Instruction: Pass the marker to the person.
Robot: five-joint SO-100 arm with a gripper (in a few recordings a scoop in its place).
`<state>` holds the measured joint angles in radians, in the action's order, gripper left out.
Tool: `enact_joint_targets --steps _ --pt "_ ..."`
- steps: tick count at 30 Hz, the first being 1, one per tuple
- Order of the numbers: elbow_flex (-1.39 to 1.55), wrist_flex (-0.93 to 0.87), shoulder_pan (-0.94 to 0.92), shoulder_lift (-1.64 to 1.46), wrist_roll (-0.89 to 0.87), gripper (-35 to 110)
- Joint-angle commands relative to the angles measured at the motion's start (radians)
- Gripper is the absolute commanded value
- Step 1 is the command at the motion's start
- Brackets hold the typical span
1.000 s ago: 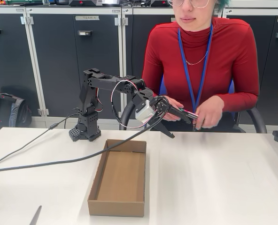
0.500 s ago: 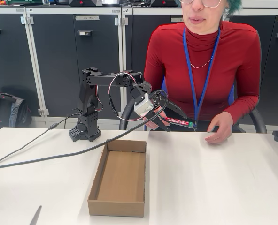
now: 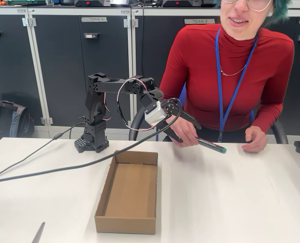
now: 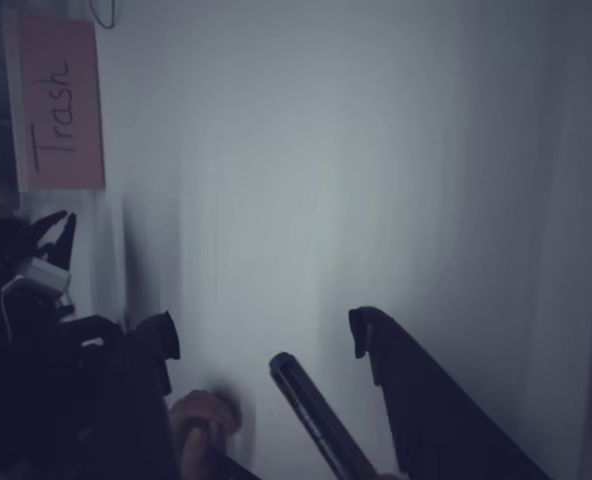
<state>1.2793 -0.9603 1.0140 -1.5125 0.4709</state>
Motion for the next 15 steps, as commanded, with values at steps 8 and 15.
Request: enact_joint_targets --steps 8,15 --pt "-0.014 -0.008 0.009 -0.101 0.018 38" --pt "-0.006 -0.009 0.009 -0.109 0.025 38"
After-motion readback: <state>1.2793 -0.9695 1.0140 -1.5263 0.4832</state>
